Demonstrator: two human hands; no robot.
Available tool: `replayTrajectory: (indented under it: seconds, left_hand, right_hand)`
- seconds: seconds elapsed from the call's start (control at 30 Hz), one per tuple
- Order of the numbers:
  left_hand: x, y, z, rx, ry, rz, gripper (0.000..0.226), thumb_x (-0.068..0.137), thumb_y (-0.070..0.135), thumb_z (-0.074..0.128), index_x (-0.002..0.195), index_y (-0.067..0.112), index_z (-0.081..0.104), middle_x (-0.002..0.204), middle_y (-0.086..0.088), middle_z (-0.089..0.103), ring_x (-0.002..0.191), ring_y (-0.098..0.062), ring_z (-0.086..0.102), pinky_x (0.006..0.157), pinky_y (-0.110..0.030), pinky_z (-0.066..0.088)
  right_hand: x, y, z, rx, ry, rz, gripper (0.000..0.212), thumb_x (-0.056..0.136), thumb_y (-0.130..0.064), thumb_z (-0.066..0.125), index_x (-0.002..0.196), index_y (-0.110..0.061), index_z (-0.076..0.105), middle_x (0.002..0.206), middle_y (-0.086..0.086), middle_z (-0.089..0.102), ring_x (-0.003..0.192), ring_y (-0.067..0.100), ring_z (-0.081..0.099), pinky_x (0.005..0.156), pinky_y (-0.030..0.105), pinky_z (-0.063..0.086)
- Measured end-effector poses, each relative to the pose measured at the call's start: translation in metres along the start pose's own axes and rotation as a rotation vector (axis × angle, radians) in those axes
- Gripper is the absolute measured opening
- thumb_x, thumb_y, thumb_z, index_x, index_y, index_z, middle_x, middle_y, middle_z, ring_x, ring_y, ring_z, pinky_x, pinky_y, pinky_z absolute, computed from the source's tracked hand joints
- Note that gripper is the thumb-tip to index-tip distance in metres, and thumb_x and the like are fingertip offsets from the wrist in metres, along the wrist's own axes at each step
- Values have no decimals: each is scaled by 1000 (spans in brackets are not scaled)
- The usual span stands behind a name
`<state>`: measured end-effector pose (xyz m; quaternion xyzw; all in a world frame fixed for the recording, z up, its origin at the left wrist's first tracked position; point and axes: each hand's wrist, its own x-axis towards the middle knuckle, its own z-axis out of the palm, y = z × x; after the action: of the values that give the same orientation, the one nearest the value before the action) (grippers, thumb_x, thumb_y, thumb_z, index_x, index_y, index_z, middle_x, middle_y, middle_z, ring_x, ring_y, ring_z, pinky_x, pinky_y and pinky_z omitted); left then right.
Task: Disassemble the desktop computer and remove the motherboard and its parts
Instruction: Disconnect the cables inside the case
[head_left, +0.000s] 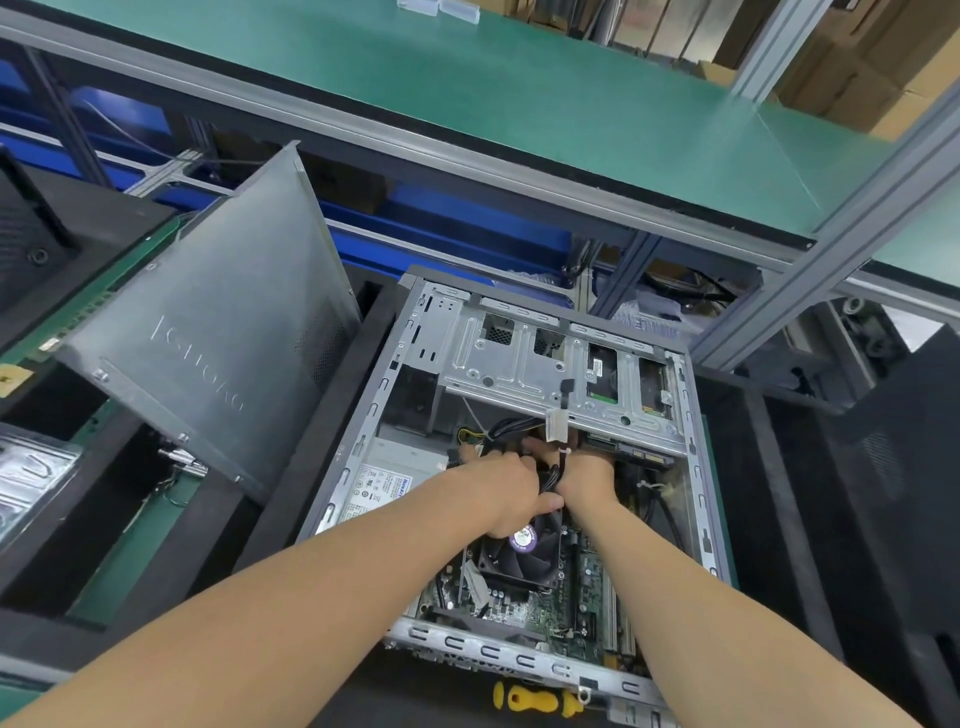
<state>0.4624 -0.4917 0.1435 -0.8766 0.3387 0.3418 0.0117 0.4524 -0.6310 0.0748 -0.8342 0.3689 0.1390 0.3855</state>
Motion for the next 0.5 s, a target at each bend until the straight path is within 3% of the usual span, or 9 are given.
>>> replayTrajectory:
  seconds: [0.13, 0.23, 0.3, 0.33, 0.4, 0.43, 0.5]
  left_hand:
    - [-1, 0, 1, -14, 1, -5, 67, 111, 52, 25, 158, 4, 26, 154, -18, 41, 146, -34, 35, 120, -64, 18]
    - [-3, 1, 0, 23, -13, -20, 65, 111, 52, 23, 158, 8, 28, 154, -19, 41, 146, -35, 34, 121, -67, 14]
    - [-7, 5, -2, 111, -2, -55, 64, 111, 52, 20, 158, 11, 32, 151, -19, 44, 145, -37, 37, 120, -68, 11]
    - [-9, 8, -4, 161, 14, -69, 61, 112, 50, 21, 157, 13, 35, 150, -18, 47, 143, -36, 39, 120, -67, 12]
    - [-14, 11, -11, 262, 52, -83, 46, 112, 39, 32, 148, 15, 48, 142, -12, 55, 135, -34, 48, 118, -57, 23]
    - [-15, 12, -15, 311, 77, -85, 38, 110, 32, 39, 141, 16, 56, 136, -9, 60, 128, -32, 53, 114, -50, 29]
    - [-19, 12, -24, 403, 136, -102, 26, 104, 22, 51, 126, 18, 63, 124, -4, 64, 118, -27, 59, 105, -40, 34]
  right_hand:
    - [0, 3, -2, -190, -16, -63, 37, 108, -34, 48, 137, -17, 63, 138, 12, 63, 127, 26, 58, 74, 18, 36]
    - [3, -2, -4, -310, 17, -77, 38, 109, -36, 41, 120, -11, 67, 125, 13, 69, 115, 27, 63, 83, 26, 47]
    - [1, -7, -5, -349, 9, -57, 45, 109, -42, 37, 125, -10, 65, 125, 12, 68, 114, 26, 64, 87, 25, 49]
    - [2, -8, -4, -297, -7, -39, 46, 110, -42, 37, 130, -11, 63, 130, 12, 66, 119, 27, 62, 89, 20, 50]
    - [-1, -10, -3, -248, -61, -29, 44, 110, -39, 41, 138, -11, 60, 139, 14, 61, 128, 27, 58, 75, 3, 46]
    - [-2, -9, -3, -252, -45, -33, 42, 110, -36, 43, 139, -11, 60, 140, 13, 61, 130, 27, 57, 73, 3, 45]
    - [-4, -9, -3, -361, -8, -3, 38, 111, -24, 37, 141, -10, 56, 142, 12, 60, 131, 29, 56, 95, 23, 48]
